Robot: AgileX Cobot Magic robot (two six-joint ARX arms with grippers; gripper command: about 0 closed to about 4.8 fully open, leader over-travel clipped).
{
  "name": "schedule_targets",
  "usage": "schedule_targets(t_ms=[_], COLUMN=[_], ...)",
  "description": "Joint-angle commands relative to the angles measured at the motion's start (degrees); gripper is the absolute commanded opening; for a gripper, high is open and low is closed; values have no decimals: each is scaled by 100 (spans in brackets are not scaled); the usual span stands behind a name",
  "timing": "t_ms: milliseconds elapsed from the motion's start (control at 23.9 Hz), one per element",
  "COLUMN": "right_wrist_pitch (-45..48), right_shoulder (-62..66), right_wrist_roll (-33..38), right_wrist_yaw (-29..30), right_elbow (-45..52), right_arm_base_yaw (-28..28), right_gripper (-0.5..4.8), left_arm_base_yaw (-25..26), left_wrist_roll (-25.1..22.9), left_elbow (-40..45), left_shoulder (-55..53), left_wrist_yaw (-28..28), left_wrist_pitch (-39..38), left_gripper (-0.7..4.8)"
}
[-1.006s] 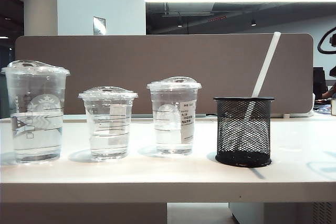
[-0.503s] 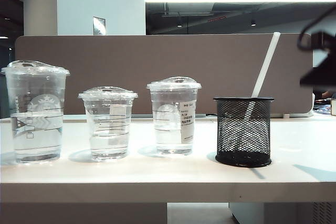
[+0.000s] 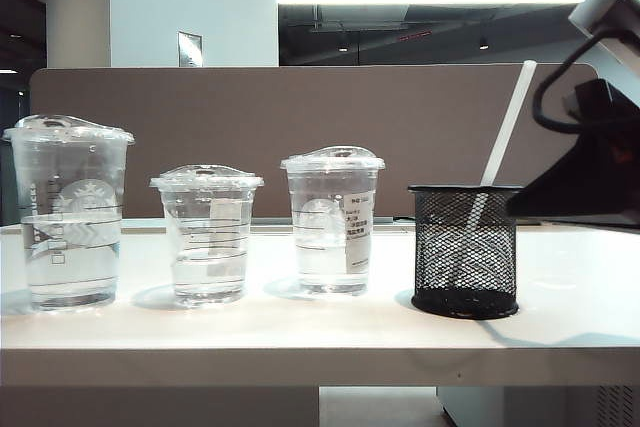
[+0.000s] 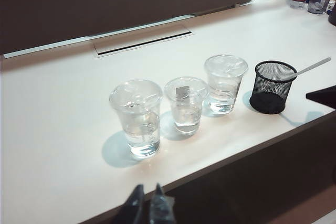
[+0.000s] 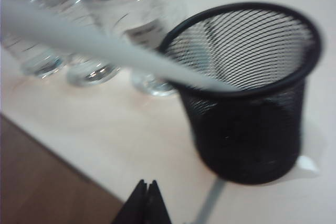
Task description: Pick up the straw and insert it into the small coffee cup.
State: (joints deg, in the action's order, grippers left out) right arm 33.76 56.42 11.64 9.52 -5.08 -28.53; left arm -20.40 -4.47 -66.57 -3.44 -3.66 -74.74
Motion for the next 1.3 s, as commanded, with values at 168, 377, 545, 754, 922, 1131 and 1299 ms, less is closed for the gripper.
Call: schedule_targets(t_ms=[168, 377, 545, 754, 922, 1131, 1299], right_wrist_pitch=[1150, 1971, 2055, 2085, 2033, 1849, 1694], right_shoulder=[1043, 2398, 2929, 3095, 3080, 2804, 2293], right_wrist_roll=[20, 17, 11, -11, -107, -92, -94], right_wrist_yaw=[55, -24, -466, -769, -39, 702, 664], right_elbow=[-74, -699, -1121, -1241, -1244, -1091, -866], right_arm_base_yaw=[-146, -133, -131, 205, 706, 715, 710], right_gripper=[-5, -5, -5, -5, -5, 2, 45], left_arm_base_yaw=[-4, -4, -2, -2, -4, -2, -4], left_wrist_roll=[24, 42, 44, 39, 39, 39, -9], left_elbow=[-4, -4, -4, -4, -4, -4, -4], left_shoulder=[-4, -4, -4, -4, -4, -4, -4], left_wrist_yaw=[-63, -92, -201, -216, -214, -216, -162], left_wrist_pitch=[-17, -17, -22, -17, -13, -15, -17], left_gripper=[22, 22, 22, 22, 22, 22, 22])
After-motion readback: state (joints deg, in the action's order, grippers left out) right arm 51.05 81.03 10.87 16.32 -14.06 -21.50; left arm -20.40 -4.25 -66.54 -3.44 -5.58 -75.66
